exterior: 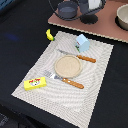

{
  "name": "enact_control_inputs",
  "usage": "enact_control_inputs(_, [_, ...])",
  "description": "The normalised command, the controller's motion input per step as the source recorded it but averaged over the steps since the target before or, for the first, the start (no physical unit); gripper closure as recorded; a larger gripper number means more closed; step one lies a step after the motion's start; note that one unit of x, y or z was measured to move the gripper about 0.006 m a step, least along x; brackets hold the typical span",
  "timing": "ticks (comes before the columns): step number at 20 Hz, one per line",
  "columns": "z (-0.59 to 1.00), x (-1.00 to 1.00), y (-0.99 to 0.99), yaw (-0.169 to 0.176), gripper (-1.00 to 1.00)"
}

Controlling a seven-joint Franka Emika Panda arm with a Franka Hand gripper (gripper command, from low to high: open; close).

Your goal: Interact with the objects in diverse but meaningful ways.

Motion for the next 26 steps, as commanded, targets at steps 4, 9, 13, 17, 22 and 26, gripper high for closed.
enact_control_inputs(4, [0.01, 0.44, 0.45, 0.000, 1.00])
enact_control_inputs(9, [0.03, 0.27, 0.42, -0.001, 1.00])
enact_control_inputs(13, [0.04, 0.04, 0.34, 0.011, 1.00])
enact_control_inputs(17, [0.00, 0.00, 0.08, 0.005, 1.00])
enact_control_inputs(22, [0.00, 0.01, 0.00, 0.000, 1.00])
enact_control_inputs(26, [-0.02, 0.02, 0.01, 0.000, 1.00])
